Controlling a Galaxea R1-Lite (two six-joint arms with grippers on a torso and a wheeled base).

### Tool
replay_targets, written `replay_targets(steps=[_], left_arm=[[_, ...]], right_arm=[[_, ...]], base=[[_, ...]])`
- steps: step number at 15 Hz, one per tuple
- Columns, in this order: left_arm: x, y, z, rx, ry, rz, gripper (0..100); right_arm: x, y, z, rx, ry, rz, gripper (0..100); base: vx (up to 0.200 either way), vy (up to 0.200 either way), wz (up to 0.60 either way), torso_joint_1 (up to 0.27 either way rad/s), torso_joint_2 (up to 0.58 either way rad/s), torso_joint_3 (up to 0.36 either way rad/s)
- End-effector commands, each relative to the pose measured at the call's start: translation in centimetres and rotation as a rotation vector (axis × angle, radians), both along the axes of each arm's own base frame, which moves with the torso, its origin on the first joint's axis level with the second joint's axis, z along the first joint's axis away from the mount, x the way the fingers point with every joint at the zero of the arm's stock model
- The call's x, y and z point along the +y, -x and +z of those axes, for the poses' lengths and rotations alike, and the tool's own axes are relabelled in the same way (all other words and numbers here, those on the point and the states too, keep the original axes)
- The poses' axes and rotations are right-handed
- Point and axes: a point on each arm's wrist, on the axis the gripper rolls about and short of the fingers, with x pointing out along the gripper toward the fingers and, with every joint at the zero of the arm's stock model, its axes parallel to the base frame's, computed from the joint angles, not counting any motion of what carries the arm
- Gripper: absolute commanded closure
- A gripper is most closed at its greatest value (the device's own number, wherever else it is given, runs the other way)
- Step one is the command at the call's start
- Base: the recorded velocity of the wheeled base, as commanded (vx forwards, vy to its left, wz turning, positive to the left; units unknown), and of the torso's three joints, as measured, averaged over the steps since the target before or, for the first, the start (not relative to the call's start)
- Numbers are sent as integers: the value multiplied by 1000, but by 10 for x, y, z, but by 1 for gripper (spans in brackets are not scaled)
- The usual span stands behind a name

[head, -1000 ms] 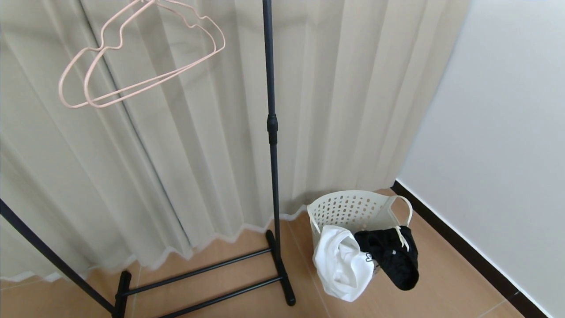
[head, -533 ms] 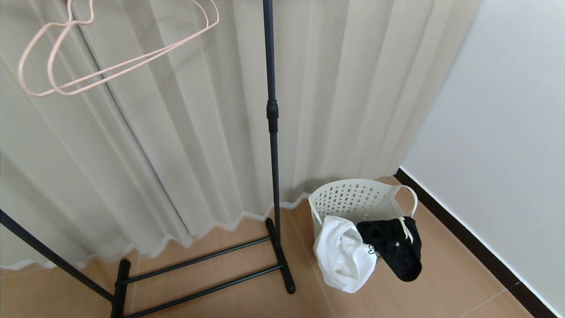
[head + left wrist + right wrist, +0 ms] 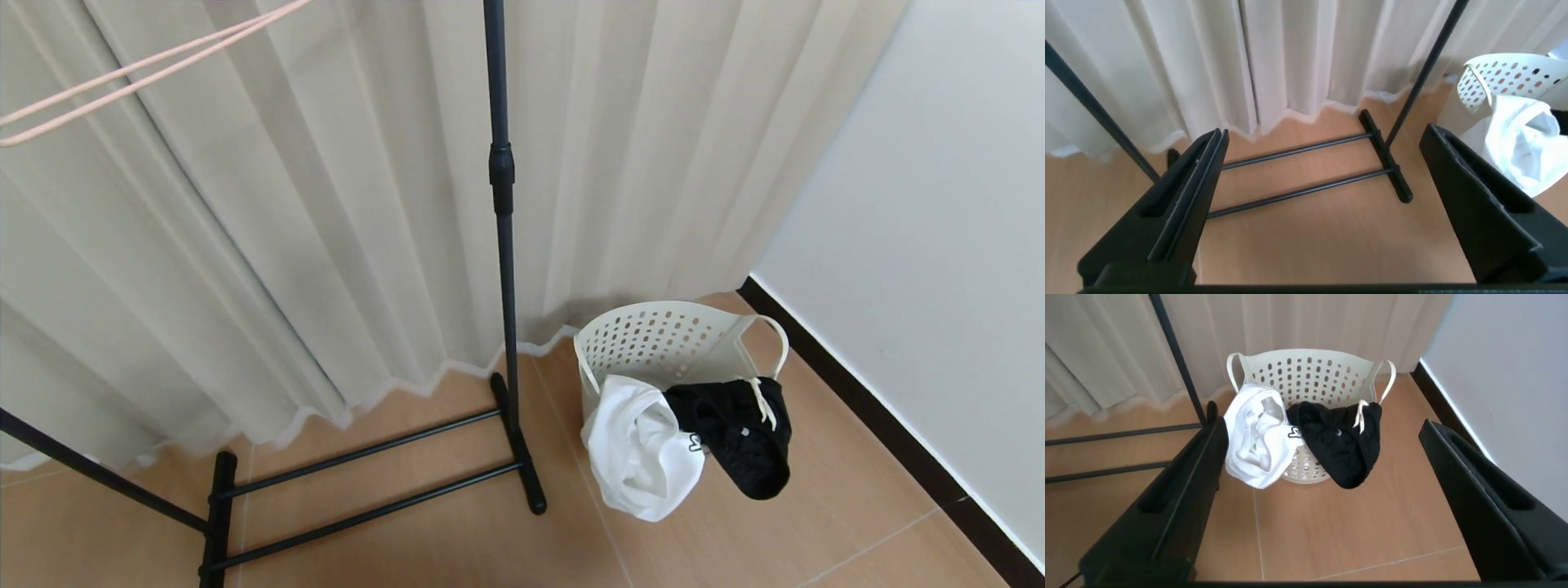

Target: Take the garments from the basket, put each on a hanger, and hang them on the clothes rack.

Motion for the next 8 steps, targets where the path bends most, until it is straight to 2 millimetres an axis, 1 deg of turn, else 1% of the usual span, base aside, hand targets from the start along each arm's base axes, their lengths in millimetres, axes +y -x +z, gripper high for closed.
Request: replay_targets(steps=[1, 8], left_arm=[[0, 0, 0, 0, 1, 2, 0], [0, 0, 0, -2, 1, 0, 0]], right_arm=[[0, 0, 0, -1, 0, 0, 0], [0, 0, 0, 0, 5, 1, 0]], base=[[0, 0, 0, 2, 2, -203], [0, 0, 0, 3, -1, -197]])
